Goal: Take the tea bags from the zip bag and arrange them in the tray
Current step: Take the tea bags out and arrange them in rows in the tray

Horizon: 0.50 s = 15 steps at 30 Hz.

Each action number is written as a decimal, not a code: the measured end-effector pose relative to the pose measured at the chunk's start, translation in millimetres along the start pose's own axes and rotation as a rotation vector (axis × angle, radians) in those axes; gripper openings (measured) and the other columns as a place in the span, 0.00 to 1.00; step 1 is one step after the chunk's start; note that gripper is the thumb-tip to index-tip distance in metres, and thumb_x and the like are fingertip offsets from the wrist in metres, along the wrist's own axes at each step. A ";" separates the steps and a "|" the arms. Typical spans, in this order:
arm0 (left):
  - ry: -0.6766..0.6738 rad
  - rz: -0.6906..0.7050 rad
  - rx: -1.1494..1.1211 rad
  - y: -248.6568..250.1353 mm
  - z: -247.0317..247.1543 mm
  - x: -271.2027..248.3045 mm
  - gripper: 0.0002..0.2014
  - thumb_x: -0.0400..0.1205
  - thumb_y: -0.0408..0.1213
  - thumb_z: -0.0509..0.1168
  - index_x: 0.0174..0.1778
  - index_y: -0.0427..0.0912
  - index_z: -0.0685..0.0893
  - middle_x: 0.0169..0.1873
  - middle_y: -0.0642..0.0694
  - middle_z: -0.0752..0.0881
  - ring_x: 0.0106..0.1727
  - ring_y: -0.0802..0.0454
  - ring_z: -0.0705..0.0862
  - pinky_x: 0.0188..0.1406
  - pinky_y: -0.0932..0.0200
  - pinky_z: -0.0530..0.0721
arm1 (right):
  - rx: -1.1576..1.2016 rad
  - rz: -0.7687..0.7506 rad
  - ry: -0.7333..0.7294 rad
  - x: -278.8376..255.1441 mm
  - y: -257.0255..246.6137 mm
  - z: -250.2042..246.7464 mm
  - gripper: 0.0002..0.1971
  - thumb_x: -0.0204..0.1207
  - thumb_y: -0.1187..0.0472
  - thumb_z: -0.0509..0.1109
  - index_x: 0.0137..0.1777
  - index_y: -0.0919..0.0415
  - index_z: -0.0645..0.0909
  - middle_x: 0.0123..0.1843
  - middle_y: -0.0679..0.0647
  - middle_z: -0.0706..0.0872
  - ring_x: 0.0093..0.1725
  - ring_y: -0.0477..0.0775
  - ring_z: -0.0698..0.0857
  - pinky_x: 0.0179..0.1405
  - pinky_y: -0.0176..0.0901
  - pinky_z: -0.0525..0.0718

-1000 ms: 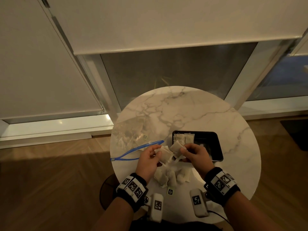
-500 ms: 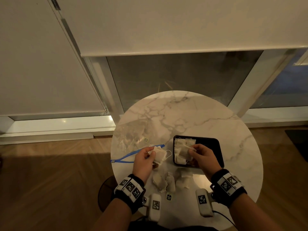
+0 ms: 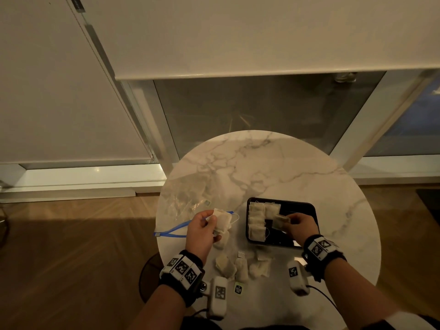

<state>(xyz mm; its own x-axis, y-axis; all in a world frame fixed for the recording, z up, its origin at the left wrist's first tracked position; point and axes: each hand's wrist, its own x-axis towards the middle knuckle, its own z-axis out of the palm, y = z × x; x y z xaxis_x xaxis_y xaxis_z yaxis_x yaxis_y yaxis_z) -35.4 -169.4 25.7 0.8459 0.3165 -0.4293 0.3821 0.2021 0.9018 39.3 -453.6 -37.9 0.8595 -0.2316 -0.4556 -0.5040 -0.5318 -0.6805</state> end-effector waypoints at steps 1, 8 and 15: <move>0.003 -0.002 0.006 0.2 1.0 1.0 0.08 0.88 0.34 0.63 0.61 0.43 0.82 0.55 0.41 0.87 0.49 0.46 0.87 0.40 0.54 0.88 | -0.031 0.004 0.011 3.9 -2.5 2.0 0.05 0.71 0.58 0.79 0.44 0.49 0.87 0.40 0.50 0.90 0.41 0.53 0.89 0.46 0.52 0.91; 0.003 0.004 0.038 0.4 7.6 6.3 0.09 0.88 0.34 0.63 0.63 0.43 0.82 0.55 0.39 0.88 0.51 0.44 0.87 0.37 0.58 0.87 | -0.101 0.074 0.013 25.3 -12.4 10.3 0.09 0.74 0.66 0.73 0.39 0.49 0.85 0.43 0.55 0.89 0.43 0.56 0.86 0.45 0.43 0.84; 0.023 -0.007 0.048 0.3 5.7 11.4 0.09 0.88 0.35 0.62 0.63 0.42 0.81 0.55 0.40 0.88 0.51 0.44 0.87 0.35 0.59 0.86 | -0.125 0.076 -0.032 41.0 -17.1 17.7 0.05 0.73 0.64 0.76 0.41 0.52 0.86 0.43 0.56 0.89 0.43 0.55 0.85 0.45 0.41 0.83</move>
<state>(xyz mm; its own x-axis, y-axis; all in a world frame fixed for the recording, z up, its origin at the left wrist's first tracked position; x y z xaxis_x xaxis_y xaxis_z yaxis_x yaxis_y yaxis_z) -23.5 -171.0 21.4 0.8348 0.3363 -0.4358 0.4057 0.1593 0.9000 81.6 -439.5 -55.1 0.8151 -0.2498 -0.5226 -0.5514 -0.6112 -0.5678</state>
